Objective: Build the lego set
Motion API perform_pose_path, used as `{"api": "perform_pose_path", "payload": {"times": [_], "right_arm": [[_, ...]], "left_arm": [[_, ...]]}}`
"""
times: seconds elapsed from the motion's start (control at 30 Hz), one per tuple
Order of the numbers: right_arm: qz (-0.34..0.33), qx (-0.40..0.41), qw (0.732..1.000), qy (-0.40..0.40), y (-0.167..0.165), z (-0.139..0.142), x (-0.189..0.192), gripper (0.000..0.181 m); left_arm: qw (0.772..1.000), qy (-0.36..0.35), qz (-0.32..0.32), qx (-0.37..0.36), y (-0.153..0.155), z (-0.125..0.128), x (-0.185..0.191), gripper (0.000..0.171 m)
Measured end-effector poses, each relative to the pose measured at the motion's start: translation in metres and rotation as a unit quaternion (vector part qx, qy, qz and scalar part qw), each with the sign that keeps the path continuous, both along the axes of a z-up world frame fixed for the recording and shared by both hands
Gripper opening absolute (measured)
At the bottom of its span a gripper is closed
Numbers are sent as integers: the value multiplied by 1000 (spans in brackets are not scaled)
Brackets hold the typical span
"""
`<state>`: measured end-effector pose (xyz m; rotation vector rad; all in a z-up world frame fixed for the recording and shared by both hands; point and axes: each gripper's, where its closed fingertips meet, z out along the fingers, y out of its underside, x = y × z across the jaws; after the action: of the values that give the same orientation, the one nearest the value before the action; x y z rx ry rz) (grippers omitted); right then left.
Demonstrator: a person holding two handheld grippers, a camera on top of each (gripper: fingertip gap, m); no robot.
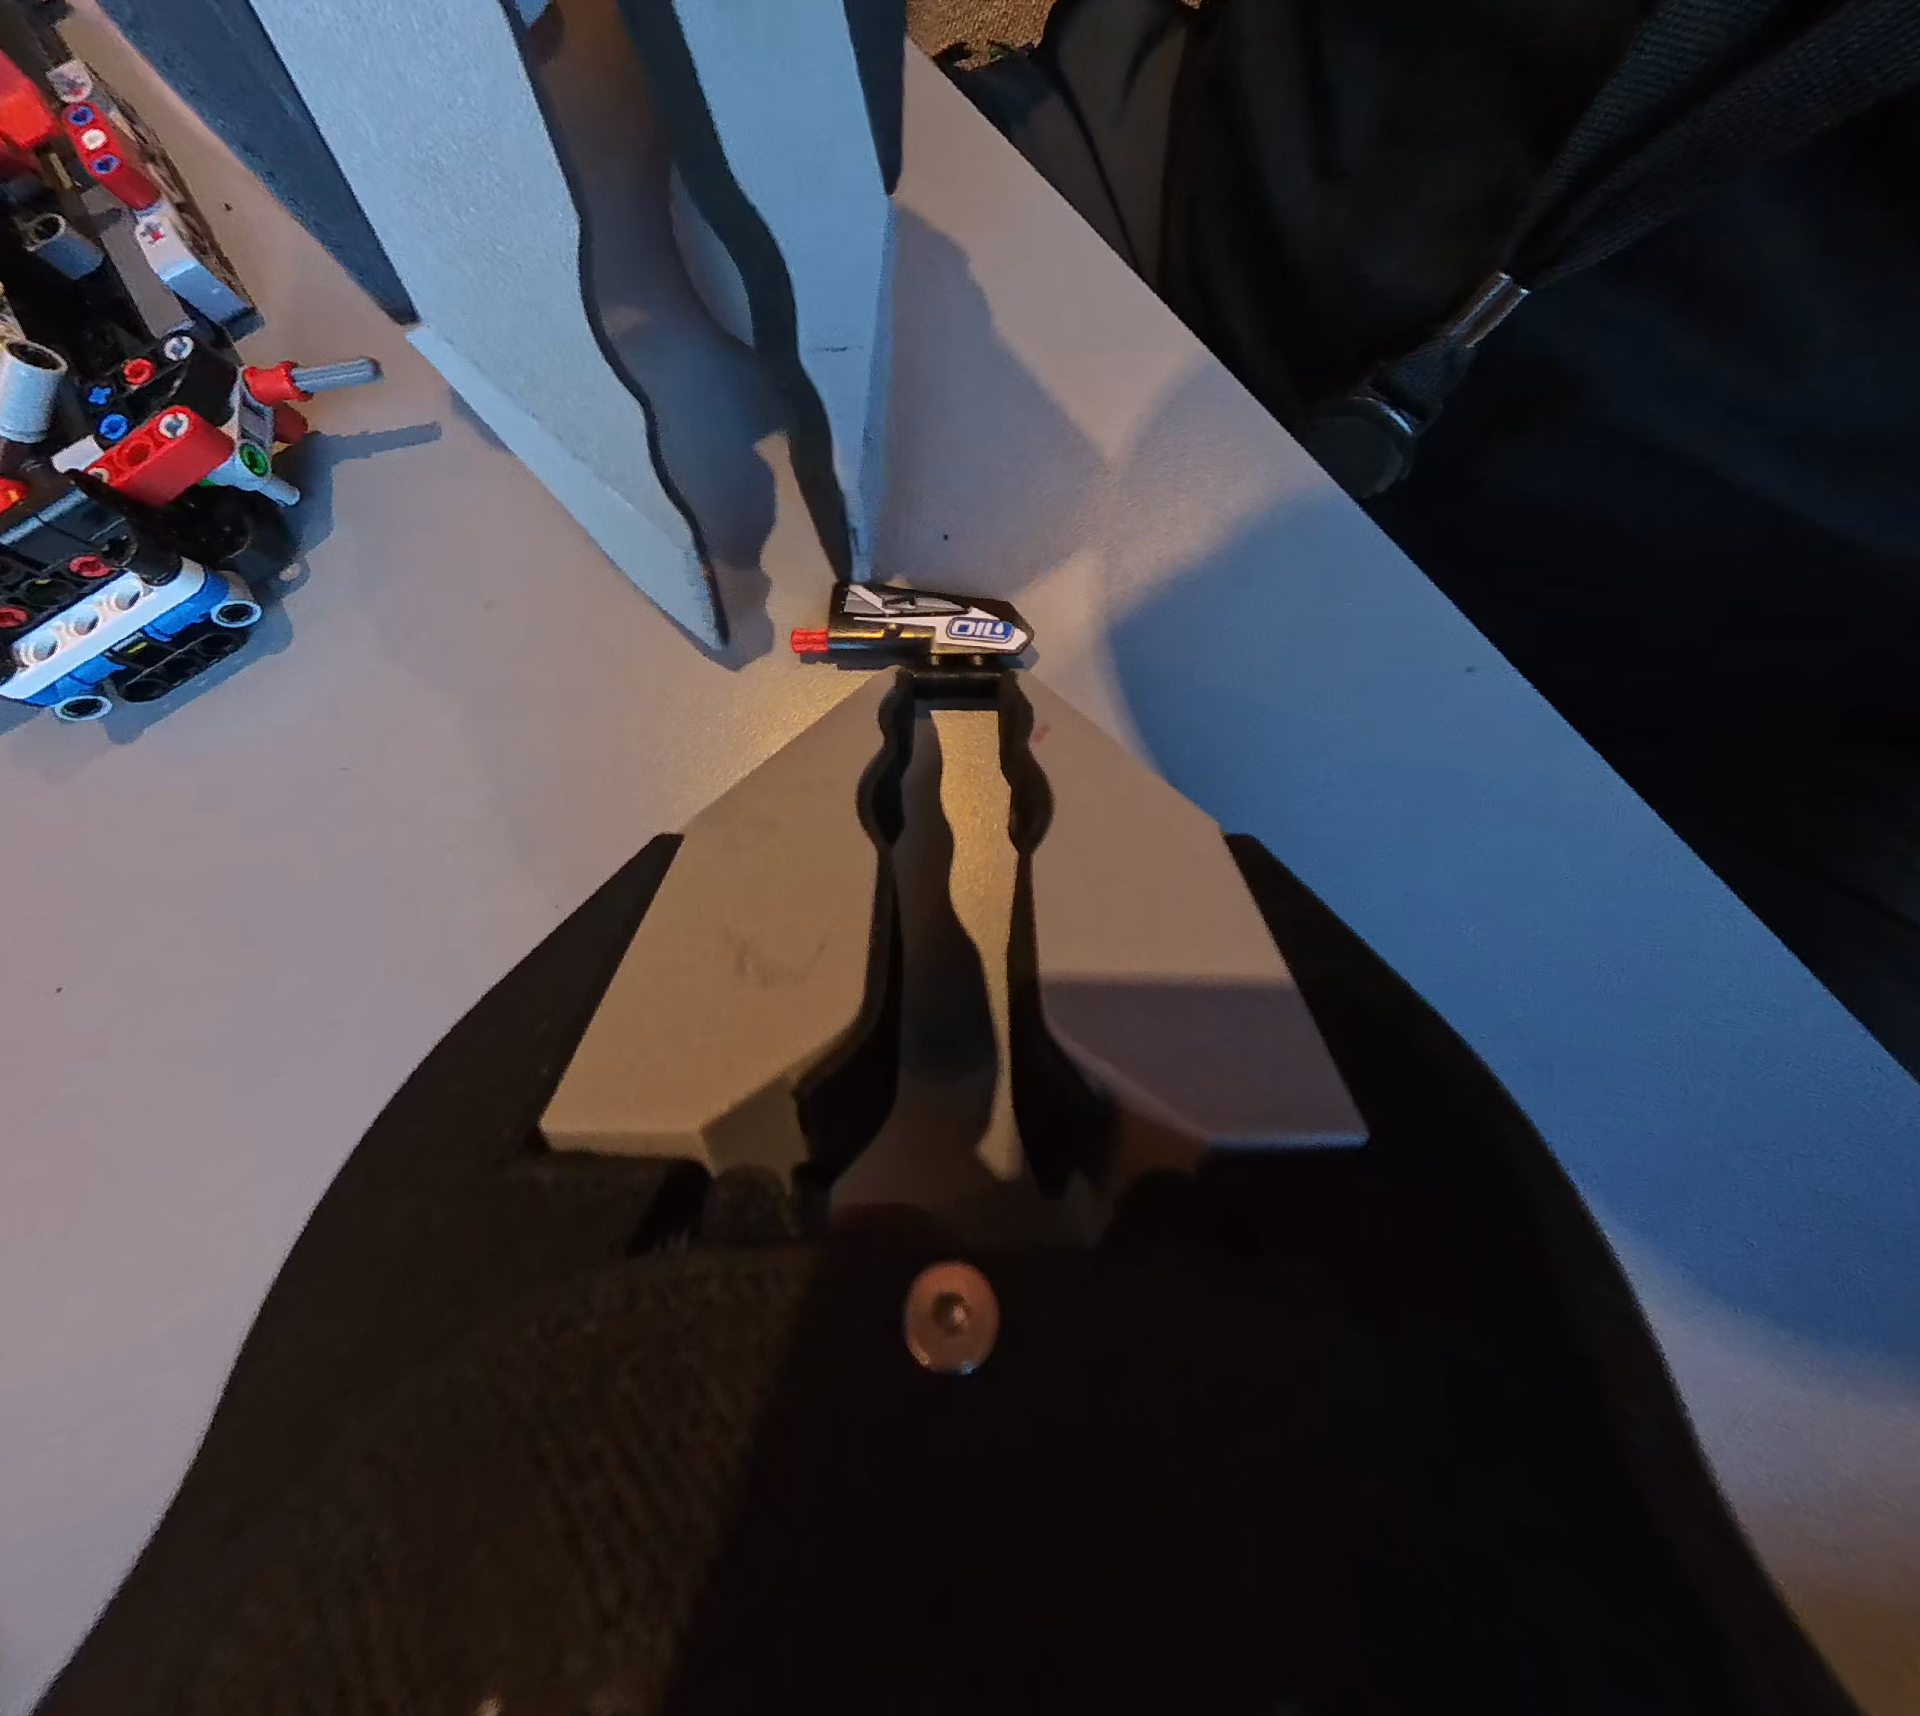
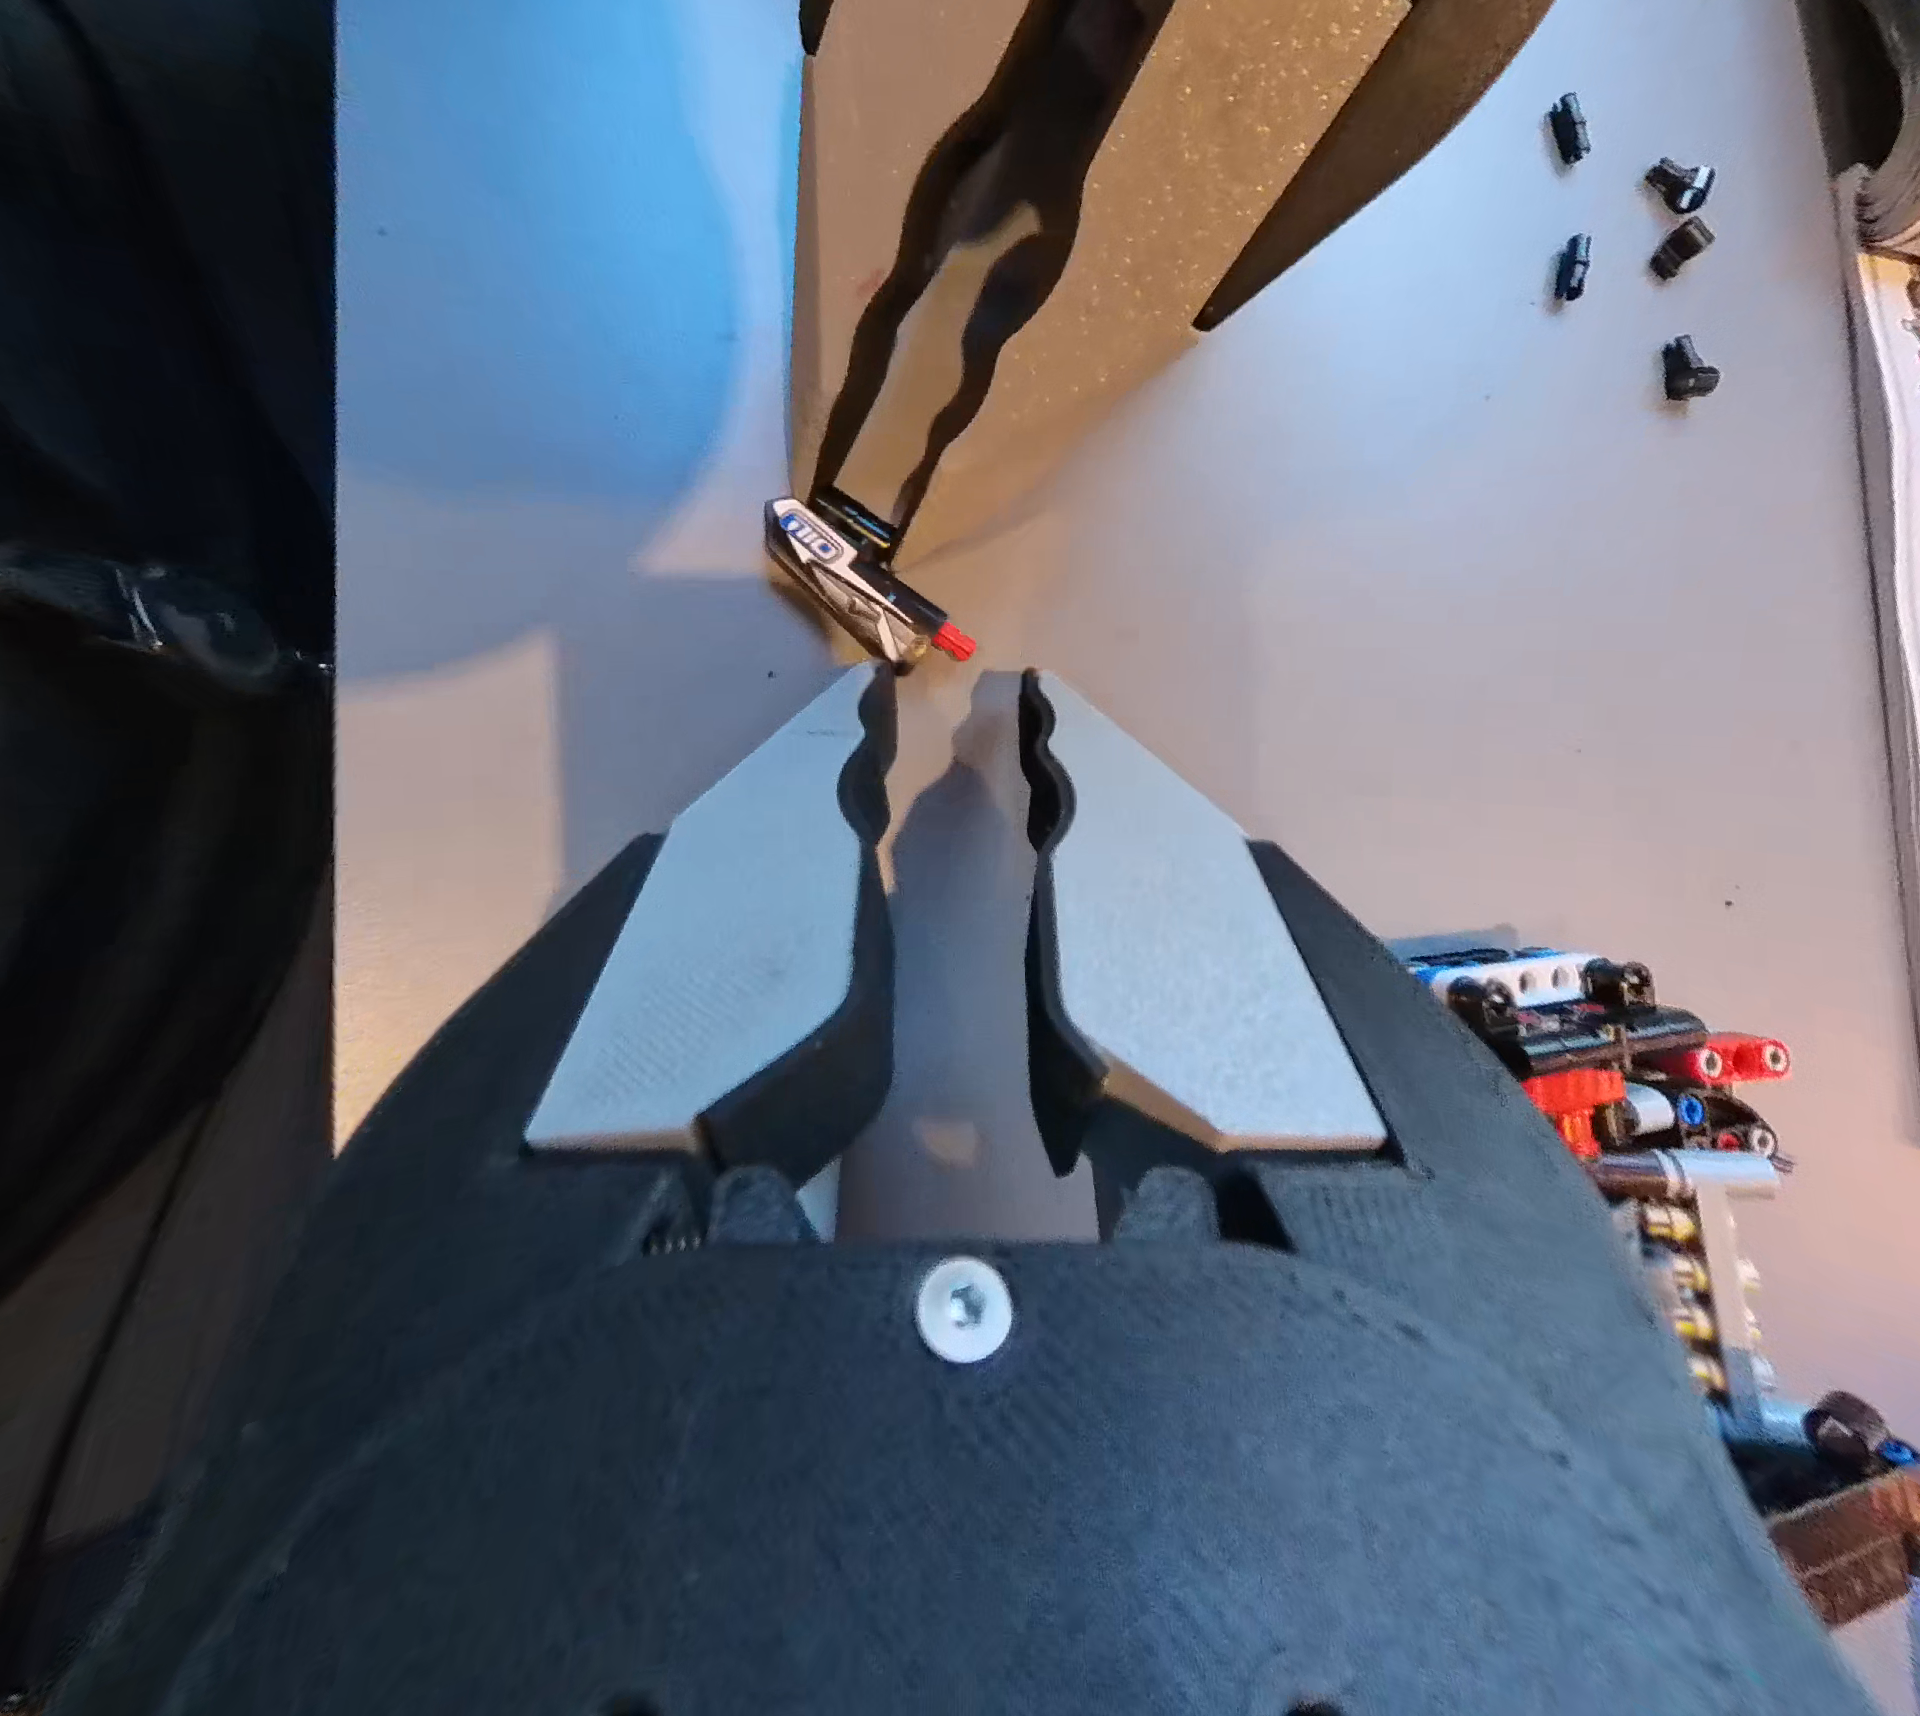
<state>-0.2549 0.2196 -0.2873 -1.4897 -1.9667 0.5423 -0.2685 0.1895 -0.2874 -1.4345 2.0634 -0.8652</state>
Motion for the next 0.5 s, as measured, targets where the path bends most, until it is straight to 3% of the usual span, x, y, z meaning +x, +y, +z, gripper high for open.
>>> {"api": "perform_pose_path", "payload": {"times": [0.13,0.27,0.5], "right_arm": [[-38,13,999,-13,16,-2,8,5],[-12,-51,998,23,-4,9,0,21],[-3,-85,996,35,-17,7,-21,28]], "left_arm": [[1000,-1,0,1,0,0,0,12],[1000,1,1,-5,0,0,0,13],[1000,0,1,-4,0,0,0,13]]}}
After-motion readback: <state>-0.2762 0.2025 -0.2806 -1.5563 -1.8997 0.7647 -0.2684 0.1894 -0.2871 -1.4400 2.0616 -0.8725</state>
